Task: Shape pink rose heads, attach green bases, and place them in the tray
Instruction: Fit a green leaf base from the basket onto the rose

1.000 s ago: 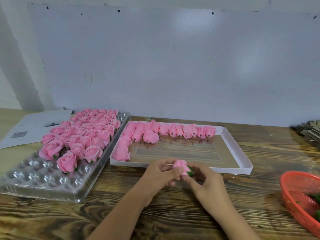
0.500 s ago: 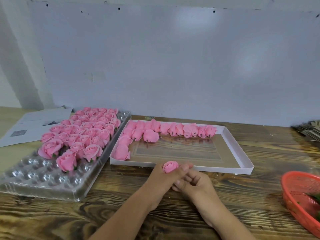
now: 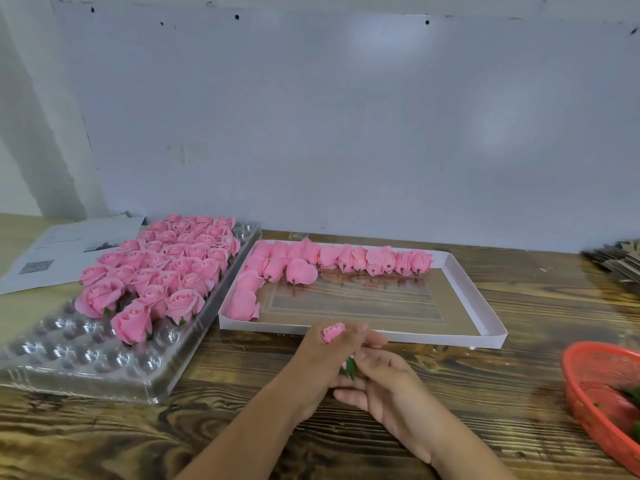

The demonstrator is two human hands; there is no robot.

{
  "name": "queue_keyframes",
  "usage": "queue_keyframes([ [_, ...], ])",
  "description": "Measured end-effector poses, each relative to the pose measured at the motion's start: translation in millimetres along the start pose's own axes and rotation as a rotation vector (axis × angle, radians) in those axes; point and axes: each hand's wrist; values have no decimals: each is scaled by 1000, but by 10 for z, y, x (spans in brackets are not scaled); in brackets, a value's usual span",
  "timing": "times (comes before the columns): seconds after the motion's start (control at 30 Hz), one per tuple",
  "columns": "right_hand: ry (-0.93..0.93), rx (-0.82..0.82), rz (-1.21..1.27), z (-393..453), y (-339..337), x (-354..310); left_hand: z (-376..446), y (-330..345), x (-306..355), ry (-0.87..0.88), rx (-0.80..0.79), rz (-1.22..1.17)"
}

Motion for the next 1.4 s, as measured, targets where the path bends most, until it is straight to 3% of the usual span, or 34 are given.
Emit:
queue_keyframes([
  [0.17,-119,287,-636,60,79,131,57,48,-29,-24,161,-28],
  [0.3,-191,345,-768,53,69,147,62,93,-59,11,174,-26],
  [0.4,-198,266,-848,24,3,137,68,91,-47,28,145,-19],
  [0.6,-145,85,-723,-17,1,63,37,31,-42,30,52,13],
  [0.77,-68,6,-399,-48,-46,12,28,-23,-46,-27,-81,52],
  [0.87,-82,31,-289,-30,-78,8,34,-57,-47,-3,-89,49],
  [1.03,-156,159,-381,-33,-96,-21,77,-135,-59,49,-43,-45],
  [1.2,-166,185,-447,-38,-88,-25,106,-180,-121,80,35,-92],
  [1.4,-121,137,-228,-33,-94,-45,93,-195,-118,90,49,-72],
])
Point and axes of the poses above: each hand's wrist, its own z-axis towards the middle knuckle, its own y-axis out of the palm, x = y × z, and after that the axes turned 15 degrees about -x, right-handed
